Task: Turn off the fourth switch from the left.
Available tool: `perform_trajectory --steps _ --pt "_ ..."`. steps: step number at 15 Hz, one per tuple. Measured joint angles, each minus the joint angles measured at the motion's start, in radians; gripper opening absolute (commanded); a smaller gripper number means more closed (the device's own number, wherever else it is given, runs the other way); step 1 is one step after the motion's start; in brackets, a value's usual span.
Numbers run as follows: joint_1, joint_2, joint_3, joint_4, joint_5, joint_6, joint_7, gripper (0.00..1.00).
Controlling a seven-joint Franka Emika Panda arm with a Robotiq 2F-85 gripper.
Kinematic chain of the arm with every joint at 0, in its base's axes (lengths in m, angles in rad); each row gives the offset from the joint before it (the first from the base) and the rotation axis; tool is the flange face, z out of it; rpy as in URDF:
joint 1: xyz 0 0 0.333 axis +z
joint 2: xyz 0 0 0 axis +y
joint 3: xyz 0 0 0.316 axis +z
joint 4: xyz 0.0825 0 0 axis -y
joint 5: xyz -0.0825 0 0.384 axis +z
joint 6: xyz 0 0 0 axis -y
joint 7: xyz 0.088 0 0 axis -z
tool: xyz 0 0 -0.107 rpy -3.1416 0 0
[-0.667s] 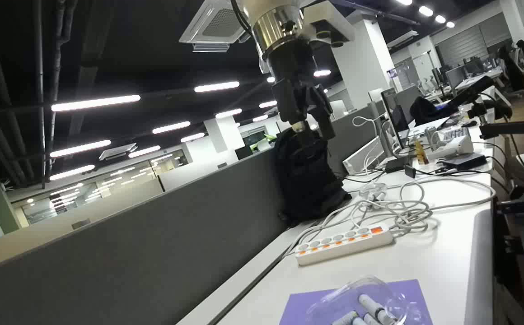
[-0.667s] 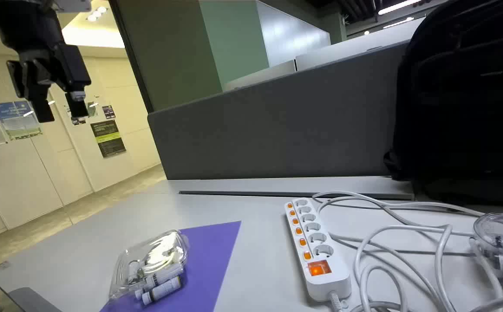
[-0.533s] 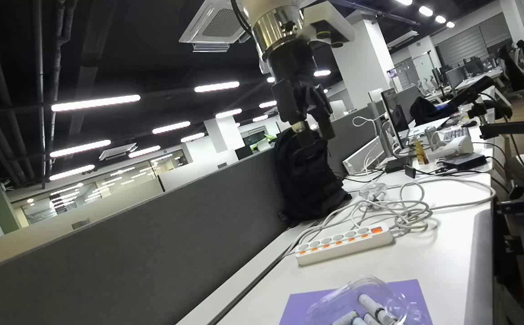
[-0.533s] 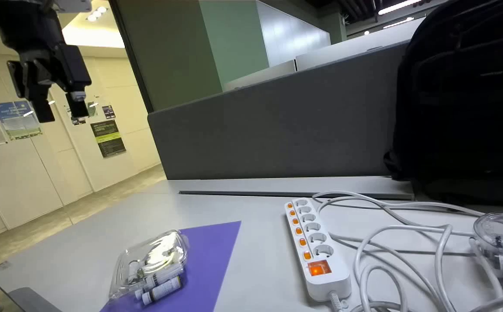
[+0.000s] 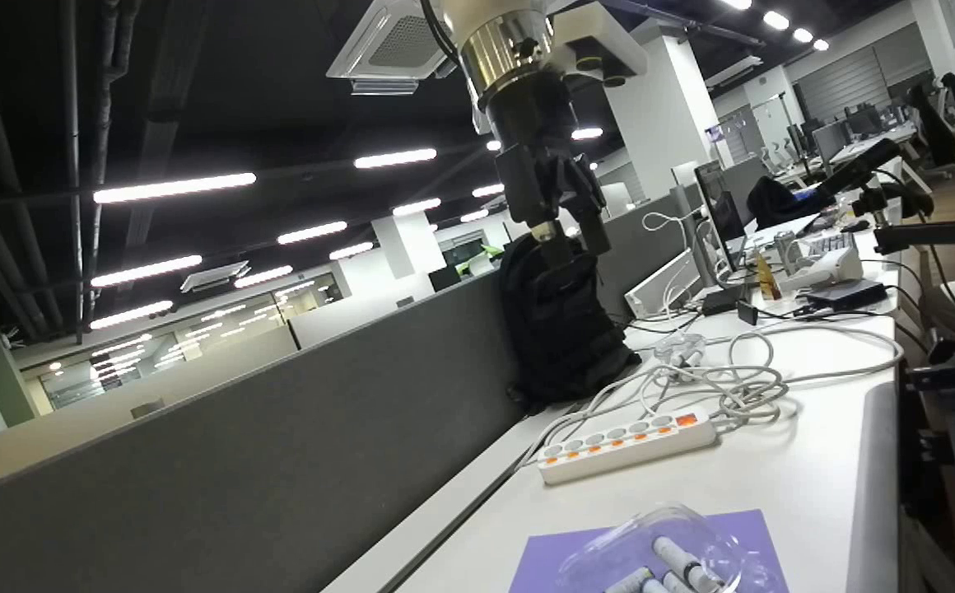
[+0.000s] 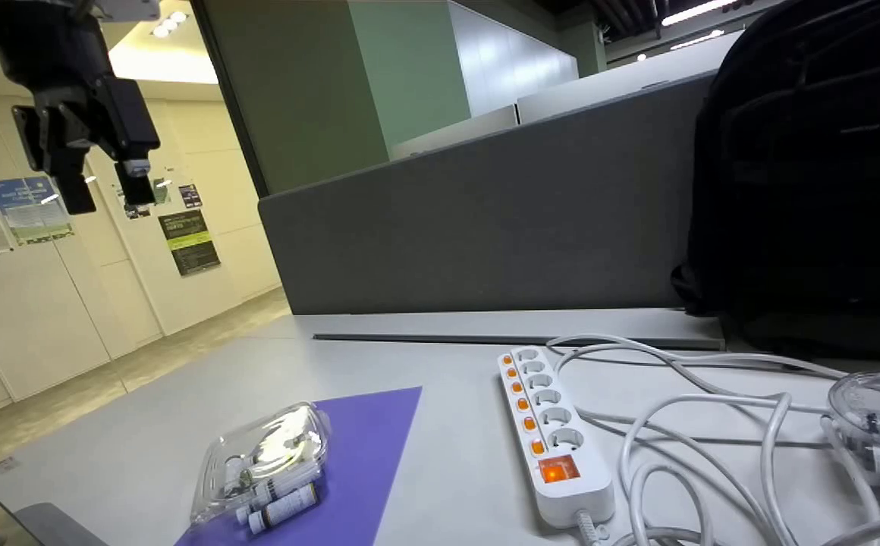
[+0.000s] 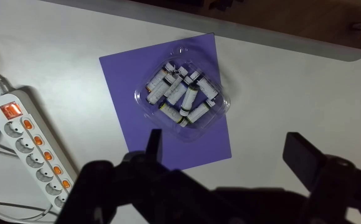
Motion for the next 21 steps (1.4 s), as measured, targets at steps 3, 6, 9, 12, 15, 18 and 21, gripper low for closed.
perform_trajectory --steps 3,6,9,12,15,18,21 --pt "0.0 0.0 0.0 0.0 0.0 0.0 0.0 1.0" --pt "0.0 0.0 0.0 0.0 0.0 0.0 0.0 1.0" --pt "-0.018 0.007 0.0 -0.002 -0.011 0.045 0.01 1.0" --pt "-0.089 0.036 -0.001 -0.013 -0.068 0.179 0.06 1.0" --pt "-0.181 0.096 -0.006 -0.024 -0.149 0.345 0.112 1.0" --pt "-0.264 0.18 -0.023 -0.022 -0.207 0.489 0.15 1.0" --pt "-0.313 0.283 -0.06 -0.002 -0.232 0.572 0.153 1.0"
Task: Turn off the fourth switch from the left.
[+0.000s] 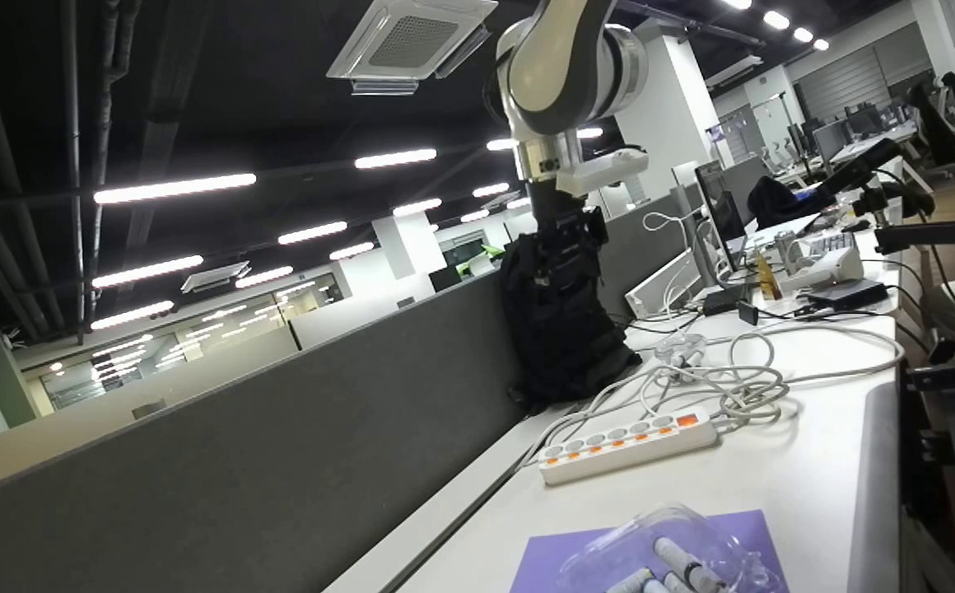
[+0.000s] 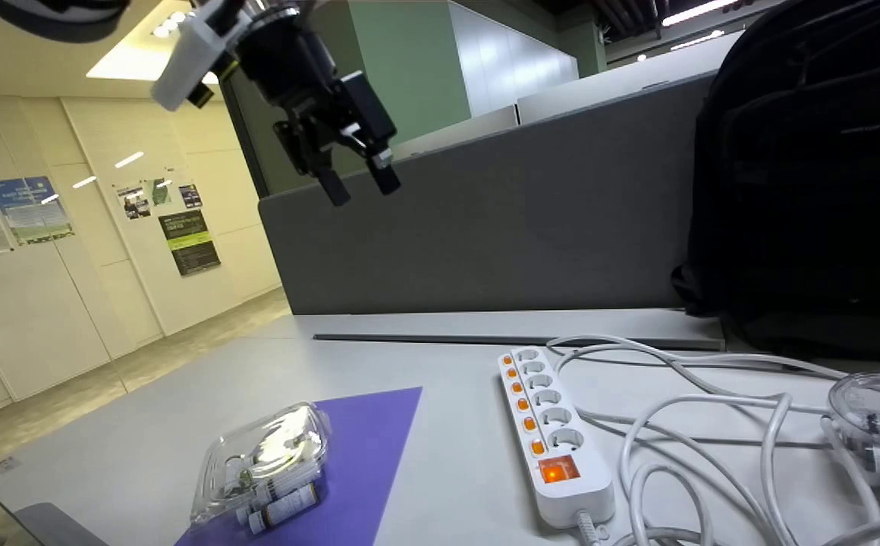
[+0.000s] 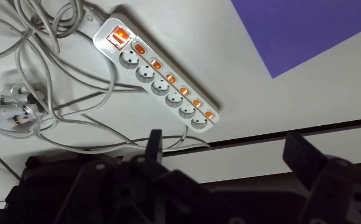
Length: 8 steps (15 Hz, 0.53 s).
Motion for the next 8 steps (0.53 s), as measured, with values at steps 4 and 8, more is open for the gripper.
perform_trajectory --steps 4,8 --pt "-0.018 0.151 -0.038 0.073 -0.01 0.025 0.003 0.67" --pt "-0.013 0.297 -0.065 0.176 -0.011 0.035 0.013 0.38"
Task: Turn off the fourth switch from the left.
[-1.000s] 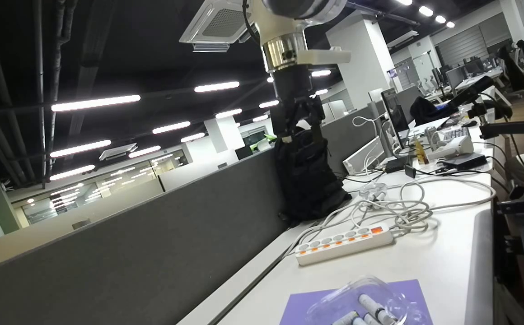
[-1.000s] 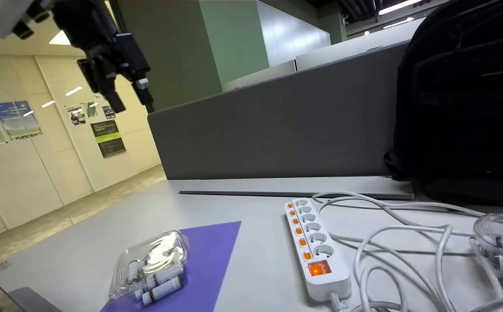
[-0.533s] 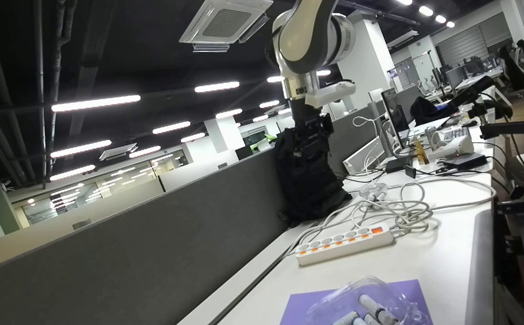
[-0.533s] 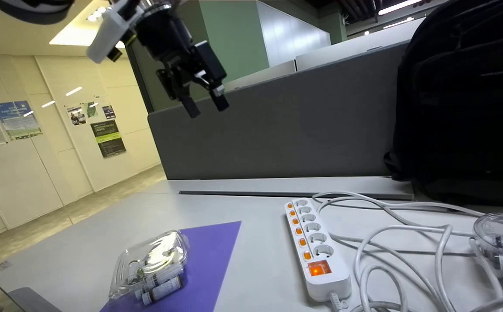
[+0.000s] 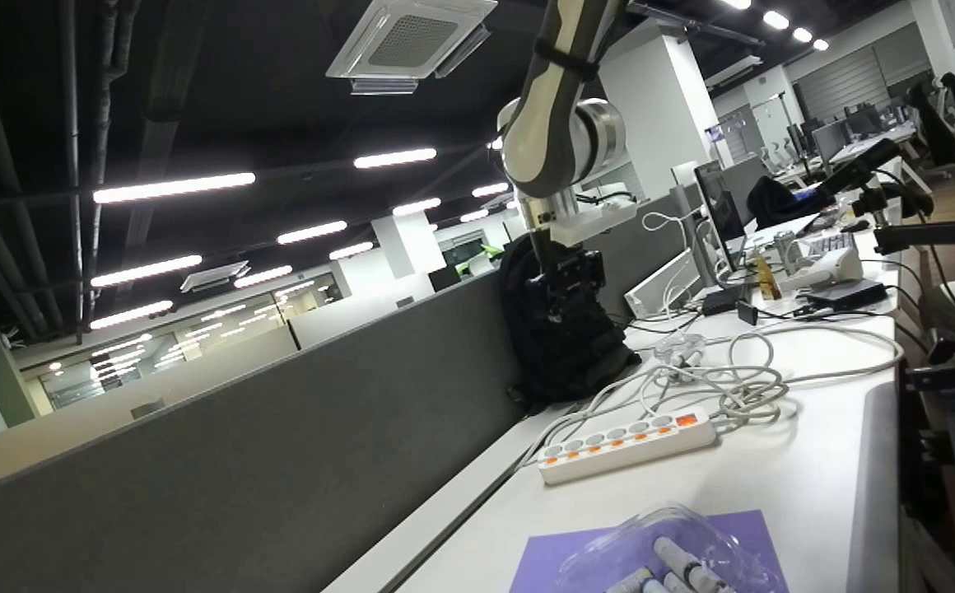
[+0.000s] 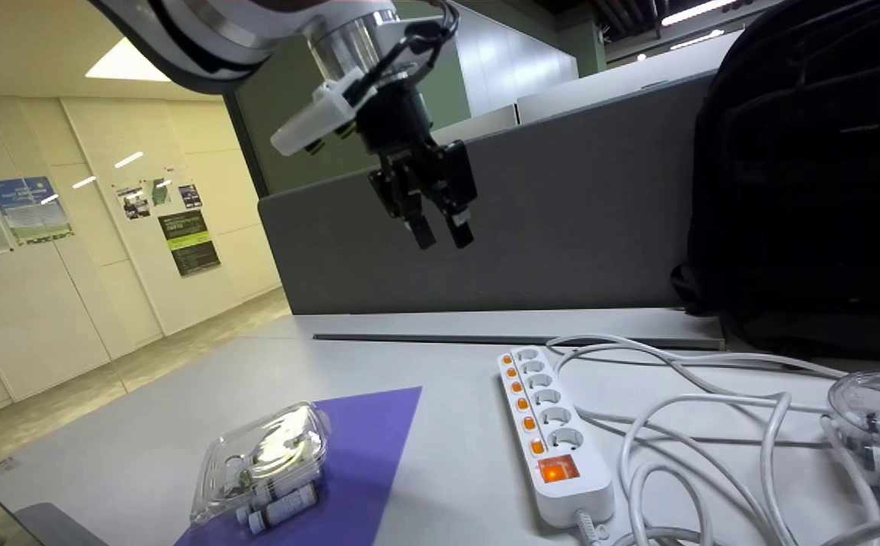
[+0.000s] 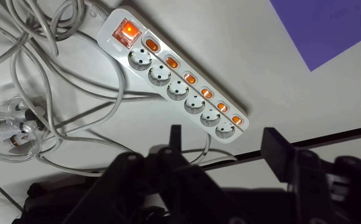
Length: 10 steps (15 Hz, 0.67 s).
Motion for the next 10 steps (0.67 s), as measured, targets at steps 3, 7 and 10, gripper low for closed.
perform_trajectory --steps 3,7,10 --pt "0.01 0.092 -0.024 0.076 0.002 0.0 0.001 0.17" --pt "0.028 0.204 -0.051 0.16 0.006 0.0 0.008 0.0" --pt "0.046 0.287 -0.06 0.218 0.02 0.0 0.009 0.0"
